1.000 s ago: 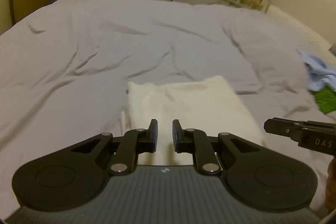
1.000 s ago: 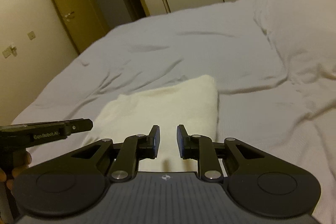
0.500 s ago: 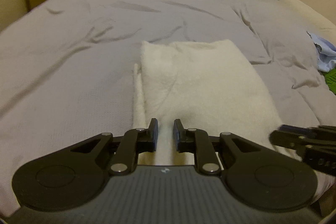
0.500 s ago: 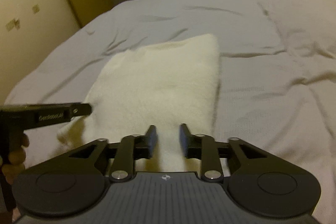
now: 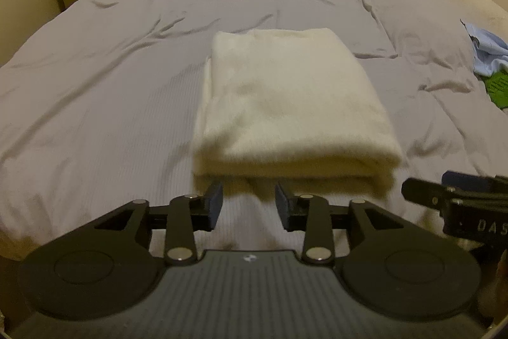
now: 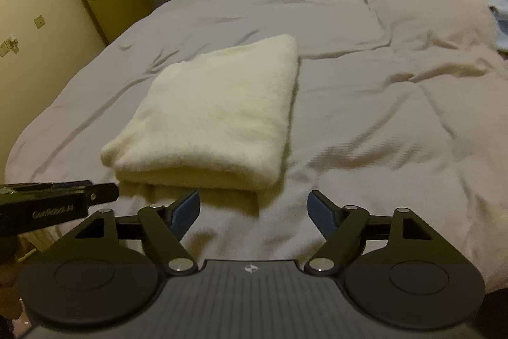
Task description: Fold clothes
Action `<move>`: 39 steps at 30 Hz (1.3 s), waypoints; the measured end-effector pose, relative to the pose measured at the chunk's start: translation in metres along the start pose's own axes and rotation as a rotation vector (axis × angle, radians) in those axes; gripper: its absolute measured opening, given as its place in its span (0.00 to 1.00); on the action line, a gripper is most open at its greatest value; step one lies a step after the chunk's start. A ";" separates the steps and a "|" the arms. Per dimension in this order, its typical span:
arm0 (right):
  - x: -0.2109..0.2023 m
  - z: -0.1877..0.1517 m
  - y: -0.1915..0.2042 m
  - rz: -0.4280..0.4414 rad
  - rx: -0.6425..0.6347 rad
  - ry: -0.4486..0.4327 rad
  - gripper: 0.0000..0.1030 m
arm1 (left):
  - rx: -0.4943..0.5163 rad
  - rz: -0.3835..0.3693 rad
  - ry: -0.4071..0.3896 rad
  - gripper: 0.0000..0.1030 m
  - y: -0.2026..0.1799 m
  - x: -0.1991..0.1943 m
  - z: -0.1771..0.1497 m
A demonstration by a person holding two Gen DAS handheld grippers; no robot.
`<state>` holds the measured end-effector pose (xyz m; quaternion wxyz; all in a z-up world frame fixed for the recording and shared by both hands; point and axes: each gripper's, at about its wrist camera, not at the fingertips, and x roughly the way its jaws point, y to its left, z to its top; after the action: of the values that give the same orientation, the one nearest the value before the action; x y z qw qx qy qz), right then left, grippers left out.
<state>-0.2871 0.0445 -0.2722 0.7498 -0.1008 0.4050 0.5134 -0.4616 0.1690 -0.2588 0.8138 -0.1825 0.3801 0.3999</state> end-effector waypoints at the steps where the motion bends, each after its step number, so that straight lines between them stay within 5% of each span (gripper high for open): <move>1: -0.002 -0.002 0.001 -0.011 -0.006 0.000 0.82 | 0.002 0.002 -0.002 0.35 -0.001 -0.002 -0.001; 10: -0.019 -0.015 0.016 -0.168 -0.061 0.012 0.86 | 0.010 0.041 -0.015 0.53 -0.009 -0.027 -0.017; 30: -0.035 -0.009 0.011 -0.050 0.038 -0.007 0.87 | 0.013 0.063 -0.052 0.72 -0.004 -0.052 -0.024; 39: -0.007 -0.009 0.005 -0.048 0.073 0.081 0.87 | -0.002 0.046 0.001 0.73 0.002 -0.028 -0.020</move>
<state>-0.2972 0.0373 -0.2721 0.7481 -0.1037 0.4509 0.4756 -0.4836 0.1445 -0.2505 0.8039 -0.1748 0.3842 0.4190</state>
